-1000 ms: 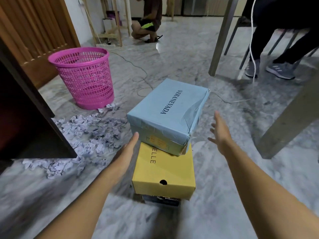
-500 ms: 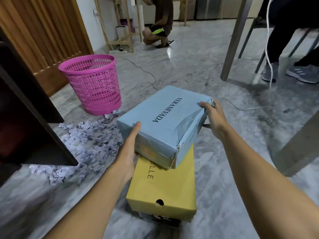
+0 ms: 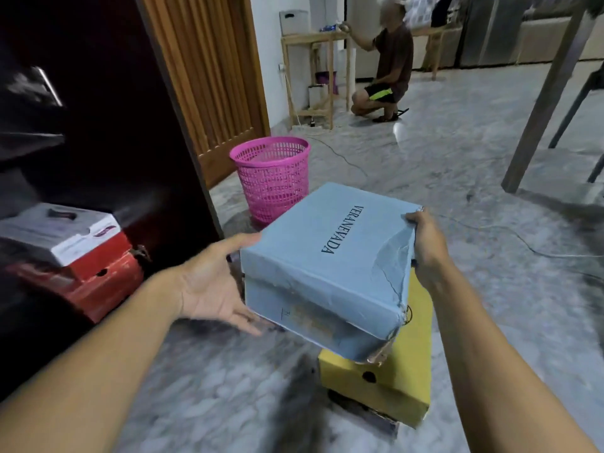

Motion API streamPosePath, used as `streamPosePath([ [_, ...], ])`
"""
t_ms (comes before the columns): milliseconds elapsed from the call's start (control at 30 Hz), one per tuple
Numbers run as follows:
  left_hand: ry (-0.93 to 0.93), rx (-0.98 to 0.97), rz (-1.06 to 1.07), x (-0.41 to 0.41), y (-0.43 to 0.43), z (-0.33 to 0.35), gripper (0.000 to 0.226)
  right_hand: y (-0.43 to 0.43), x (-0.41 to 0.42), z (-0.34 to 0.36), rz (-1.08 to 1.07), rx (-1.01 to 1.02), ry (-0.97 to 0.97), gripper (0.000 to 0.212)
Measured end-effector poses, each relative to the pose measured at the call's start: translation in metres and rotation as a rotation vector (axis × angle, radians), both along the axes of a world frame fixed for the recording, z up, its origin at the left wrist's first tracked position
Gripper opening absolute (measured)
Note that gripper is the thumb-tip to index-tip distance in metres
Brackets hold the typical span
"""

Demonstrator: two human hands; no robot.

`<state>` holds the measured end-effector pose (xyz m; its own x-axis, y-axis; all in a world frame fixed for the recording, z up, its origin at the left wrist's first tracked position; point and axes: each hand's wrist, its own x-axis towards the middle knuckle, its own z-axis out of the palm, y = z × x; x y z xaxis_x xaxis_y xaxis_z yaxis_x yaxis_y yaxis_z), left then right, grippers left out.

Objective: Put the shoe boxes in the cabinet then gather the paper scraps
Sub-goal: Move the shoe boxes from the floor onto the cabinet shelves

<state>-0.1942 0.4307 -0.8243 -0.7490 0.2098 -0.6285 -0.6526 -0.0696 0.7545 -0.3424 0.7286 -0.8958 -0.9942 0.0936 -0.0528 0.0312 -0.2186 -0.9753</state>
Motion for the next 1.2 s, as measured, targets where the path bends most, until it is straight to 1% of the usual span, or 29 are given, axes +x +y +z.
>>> streamPosePath([
  [67, 0.0, -0.043, 0.019, 0.027, -0.018, 0.018, 0.092, -0.028, 0.01, 0.006, 0.089, -0.023, -0.049, 0.024],
  [133, 0.012, -0.127, 0.099, 0.048, -0.033, 0.032, 0.081, -0.065, 0.017, 0.012, 0.193, -0.046, -0.086, 0.033],
  [167, 0.017, -0.163, 0.137, 0.059, -0.042, 0.038, 0.077, -0.085, 0.02, 0.016, 0.241, -0.063, -0.085, 0.041],
  [233, 0.034, -0.204, 0.239, 0.08, -0.062, 0.045, 0.077, -0.127, 0.025, 0.029, 0.325, -0.071, -0.077, 0.058],
  [300, 0.061, -0.204, 0.329, 0.103, -0.085, 0.05, 0.074, -0.168, 0.033, 0.043, 0.42, -0.057, -0.026, 0.056],
  [400, 0.079, -0.2, 0.492, 0.142, -0.113, 0.052, 0.071, -0.224, 0.054, 0.057, 0.64, -0.008, 0.027, 0.068],
  [433, 0.091, -0.197, 0.547, 0.154, -0.12, 0.052, 0.067, -0.239, 0.063, 0.06, 0.708, -0.003, 0.059, 0.06],
  [500, 0.113, -0.181, 0.657, 0.173, -0.131, 0.055, 0.054, -0.266, 0.082, 0.073, 0.838, 0.01, 0.113, 0.037],
  [567, 0.147, -0.158, 0.752, 0.187, -0.141, 0.062, 0.049, -0.288, 0.094, 0.089, 0.927, 0.014, 0.154, 0.032],
  [633, 0.209, -0.159, 0.822, 0.194, -0.148, 0.076, 0.048, -0.304, 0.101, 0.109, 0.983, -0.006, 0.185, 0.026],
  [667, 0.242, -0.162, 0.86, 0.196, -0.151, 0.084, 0.049, -0.31, 0.104, 0.118, 0.993, -0.012, 0.196, 0.026],
  [733, 0.307, -0.158, 0.929, 0.193, -0.156, 0.102, 0.049, -0.319, 0.109, 0.135, 0.96, -0.02, 0.241, 0.035],
  [800, 0.366, -0.14, 0.996, 0.182, -0.163, 0.121, 0.042, -0.329, 0.114, 0.147, 0.914, -0.082, 0.274, 0.048],
  [833, 0.387, -0.126, 1.02, 0.173, -0.164, 0.129, 0.039, -0.333, 0.116, 0.15, 0.894, -0.135, 0.277, 0.05],
  [900, 0.436, -0.107, 1.042, 0.153, -0.172, 0.147, 0.038, -0.348, 0.116, 0.159, 0.845, -0.234, 0.313, 0.043],
  [967, 0.455, -0.086, 1.075, 0.131, -0.184, 0.162, 0.042, -0.366, 0.113, 0.17, 0.806, -0.239, 0.385, 0.034],
  [1000, 0.459, -0.094, 1.085, 0.12, -0.194, 0.167, 0.048, -0.378, 0.108, 0.175, 0.789, -0.223, 0.408, 0.036],
  [1067, 0.467, -0.124, 1.093, 0.101, -0.218, 0.175, 0.06, -0.408, 0.093, 0.182, 0.747, -0.195, 0.412, 0.046],
  [1133, 0.464, -0.149, 1.106, 0.082, -0.248, 0.178, 0.069, -0.441, 0.076, 0.186, 0.732, -0.152, 0.404, 0.061],
  [1167, 0.461, -0.163, 1.116, 0.073, -0.262, 0.179, 0.071, -0.458, 0.067, 0.187, 0.732, -0.133, 0.404, 0.063],
  [1200, 0.462, -0.186, 1.124, 0.065, -0.276, 0.179, 0.071, -0.474, 0.06, 0.188, 0.728, -0.122, 0.393, 0.061],
])
